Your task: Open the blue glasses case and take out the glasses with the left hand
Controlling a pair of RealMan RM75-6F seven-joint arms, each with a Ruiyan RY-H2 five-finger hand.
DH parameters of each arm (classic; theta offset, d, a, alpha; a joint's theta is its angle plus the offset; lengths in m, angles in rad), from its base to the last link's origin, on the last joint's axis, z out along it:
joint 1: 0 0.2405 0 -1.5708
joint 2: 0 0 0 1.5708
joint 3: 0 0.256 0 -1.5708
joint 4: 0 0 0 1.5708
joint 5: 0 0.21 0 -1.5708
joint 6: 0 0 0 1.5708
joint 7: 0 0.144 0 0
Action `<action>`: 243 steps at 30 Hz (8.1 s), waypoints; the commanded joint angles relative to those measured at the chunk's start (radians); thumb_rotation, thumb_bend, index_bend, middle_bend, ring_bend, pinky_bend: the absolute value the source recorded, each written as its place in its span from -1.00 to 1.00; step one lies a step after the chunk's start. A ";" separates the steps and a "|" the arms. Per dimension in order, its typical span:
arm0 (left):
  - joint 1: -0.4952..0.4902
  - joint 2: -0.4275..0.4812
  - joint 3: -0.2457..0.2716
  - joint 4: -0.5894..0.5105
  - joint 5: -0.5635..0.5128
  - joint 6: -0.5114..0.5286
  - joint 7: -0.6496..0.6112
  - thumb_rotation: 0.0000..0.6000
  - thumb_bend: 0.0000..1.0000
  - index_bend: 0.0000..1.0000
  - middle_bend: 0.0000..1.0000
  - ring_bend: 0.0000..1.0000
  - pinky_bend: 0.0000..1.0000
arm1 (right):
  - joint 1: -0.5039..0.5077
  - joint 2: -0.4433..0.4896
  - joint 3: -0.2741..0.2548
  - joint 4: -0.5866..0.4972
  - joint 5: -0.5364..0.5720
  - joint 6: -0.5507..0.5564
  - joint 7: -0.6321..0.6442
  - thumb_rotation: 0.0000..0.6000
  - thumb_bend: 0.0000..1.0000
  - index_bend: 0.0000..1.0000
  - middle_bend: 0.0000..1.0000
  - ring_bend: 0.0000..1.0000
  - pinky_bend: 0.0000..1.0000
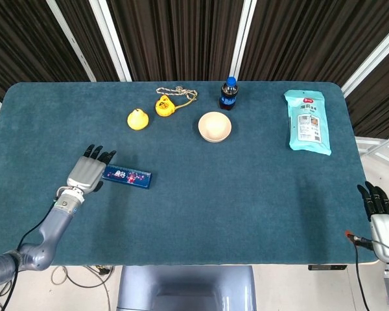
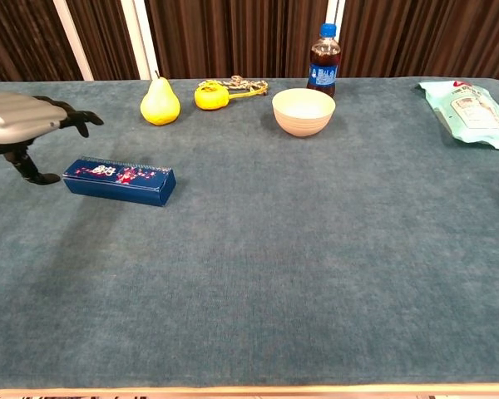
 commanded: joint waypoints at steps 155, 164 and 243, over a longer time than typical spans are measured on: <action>-0.223 0.066 0.118 -0.357 -0.249 -0.003 0.055 1.00 -0.11 -0.71 0.97 0.76 0.93 | -0.010 0.008 0.011 -0.040 0.027 -0.002 -0.002 1.00 -0.69 -1.00 -1.00 -1.00 -0.58; -0.372 0.021 0.174 -0.293 -0.525 -0.009 0.233 1.00 -0.15 -0.71 0.98 0.77 0.93 | -0.011 0.008 0.011 -0.044 0.032 -0.004 -0.006 1.00 -0.69 -1.00 -1.00 -1.00 -0.58; -0.102 0.043 0.251 -0.321 -0.329 0.257 0.040 1.00 -0.35 -0.05 1.00 0.85 0.99 | -0.015 0.017 0.008 -0.062 0.030 -0.004 -0.002 1.00 -0.68 -1.00 -1.00 -1.00 -0.58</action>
